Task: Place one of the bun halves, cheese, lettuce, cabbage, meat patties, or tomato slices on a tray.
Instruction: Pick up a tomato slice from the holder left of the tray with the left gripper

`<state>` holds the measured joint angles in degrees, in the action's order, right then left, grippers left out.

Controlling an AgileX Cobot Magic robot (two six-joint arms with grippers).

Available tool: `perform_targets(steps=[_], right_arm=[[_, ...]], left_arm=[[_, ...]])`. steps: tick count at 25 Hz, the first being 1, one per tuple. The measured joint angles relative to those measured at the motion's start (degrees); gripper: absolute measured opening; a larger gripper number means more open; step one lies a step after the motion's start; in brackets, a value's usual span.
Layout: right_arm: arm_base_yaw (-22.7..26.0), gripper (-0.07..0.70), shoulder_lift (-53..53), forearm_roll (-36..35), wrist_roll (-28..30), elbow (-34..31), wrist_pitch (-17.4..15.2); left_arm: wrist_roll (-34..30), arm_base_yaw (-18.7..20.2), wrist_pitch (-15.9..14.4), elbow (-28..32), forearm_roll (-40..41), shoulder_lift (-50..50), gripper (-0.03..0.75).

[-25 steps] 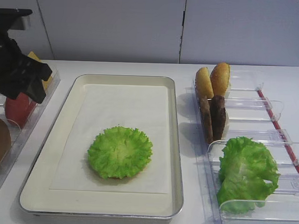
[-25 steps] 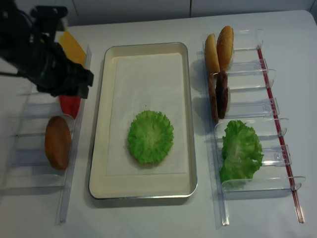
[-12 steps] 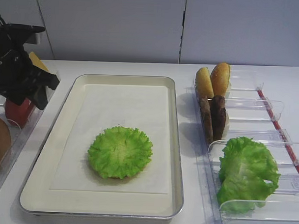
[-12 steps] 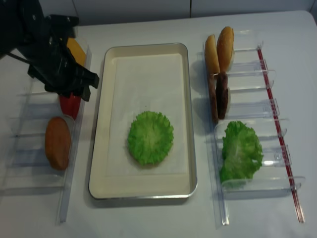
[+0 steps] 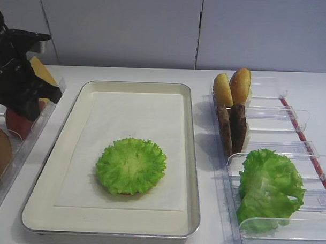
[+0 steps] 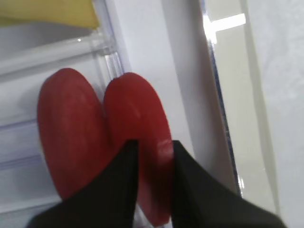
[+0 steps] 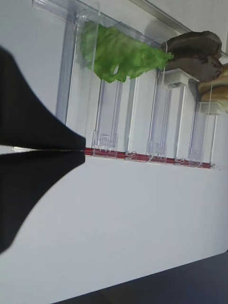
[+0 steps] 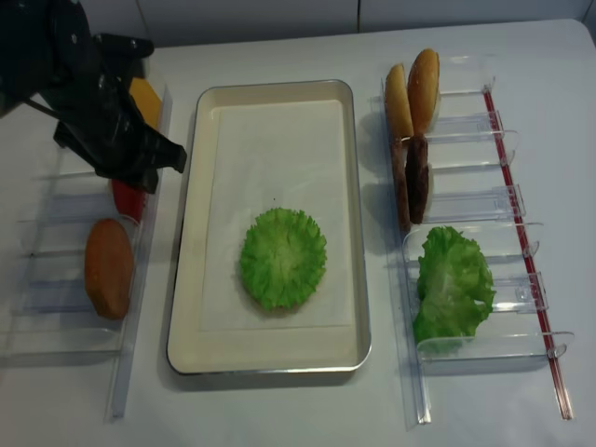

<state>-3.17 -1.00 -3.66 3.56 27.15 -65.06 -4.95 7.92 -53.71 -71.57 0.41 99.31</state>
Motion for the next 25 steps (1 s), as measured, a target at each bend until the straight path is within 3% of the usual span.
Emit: perform_targets(steps=[2, 6, 12, 16, 25], right_arm=[[0.0, 0.259, 0.0, 0.0, 0.0, 0.0, 0.0], [0.0, 0.259, 0.0, 0.0, 0.0, 0.0, 0.0], [0.0, 0.259, 0.0, 0.0, 0.0, 0.0, 0.0], [0.0, 0.259, 0.0, 0.0, 0.0, 0.0, 0.0], [0.0, 0.259, 0.0, 0.0, 0.0, 0.0, 0.0]], left_arm=[[0.0, 0.0, -0.42, -0.12, 1.28, -0.21, 0.049], [0.0, 0.0, -2.33, -0.77, 1.74, -1.03, 0.049], [0.0, 0.0, -11.19, -7.24, 1.33, -2.71, 0.049], [-0.13, 0.0, -15.48, -10.77, -0.41, -4.18, 0.048], [-8.07, 0.0, -16.77, -10.1, -17.13, -9.19, 0.048]])
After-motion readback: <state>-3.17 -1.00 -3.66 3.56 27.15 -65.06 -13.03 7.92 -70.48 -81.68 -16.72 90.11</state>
